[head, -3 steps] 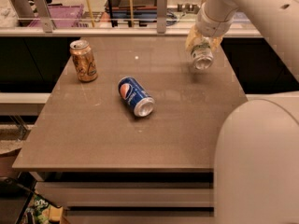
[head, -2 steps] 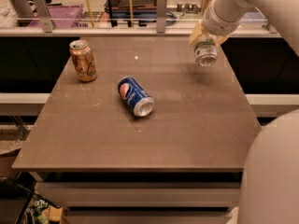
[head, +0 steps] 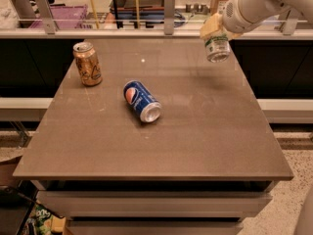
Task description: Place 7up can upright
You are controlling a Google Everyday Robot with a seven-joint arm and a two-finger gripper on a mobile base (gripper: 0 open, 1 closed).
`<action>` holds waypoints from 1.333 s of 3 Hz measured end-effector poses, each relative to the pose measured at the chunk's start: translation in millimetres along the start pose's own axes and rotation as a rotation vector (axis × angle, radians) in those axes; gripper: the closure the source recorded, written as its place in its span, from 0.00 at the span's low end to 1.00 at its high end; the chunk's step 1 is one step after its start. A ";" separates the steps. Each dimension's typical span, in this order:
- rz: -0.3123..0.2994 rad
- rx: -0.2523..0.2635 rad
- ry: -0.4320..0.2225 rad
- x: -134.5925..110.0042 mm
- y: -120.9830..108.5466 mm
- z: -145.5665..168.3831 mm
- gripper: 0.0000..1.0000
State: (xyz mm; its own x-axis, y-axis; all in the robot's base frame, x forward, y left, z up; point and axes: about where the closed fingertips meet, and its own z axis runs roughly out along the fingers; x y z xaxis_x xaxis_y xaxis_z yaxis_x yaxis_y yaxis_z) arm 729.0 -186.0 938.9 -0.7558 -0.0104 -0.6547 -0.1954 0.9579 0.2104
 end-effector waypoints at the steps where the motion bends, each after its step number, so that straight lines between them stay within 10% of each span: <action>1: -0.052 -0.063 -0.078 -8.5 3.7 -13.1 1.00; 4: -0.198 -0.273 -0.334 -14.1 28.1 -42.8 1.00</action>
Offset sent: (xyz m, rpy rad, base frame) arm -0.0143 -0.0011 0.0531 0.0972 -0.3123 0.2009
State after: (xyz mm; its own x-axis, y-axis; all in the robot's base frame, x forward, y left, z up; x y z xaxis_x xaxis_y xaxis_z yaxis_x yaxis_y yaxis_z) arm 707.4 -171.1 985.1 -0.4540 -0.0495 -0.8896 -0.5060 0.8361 0.2117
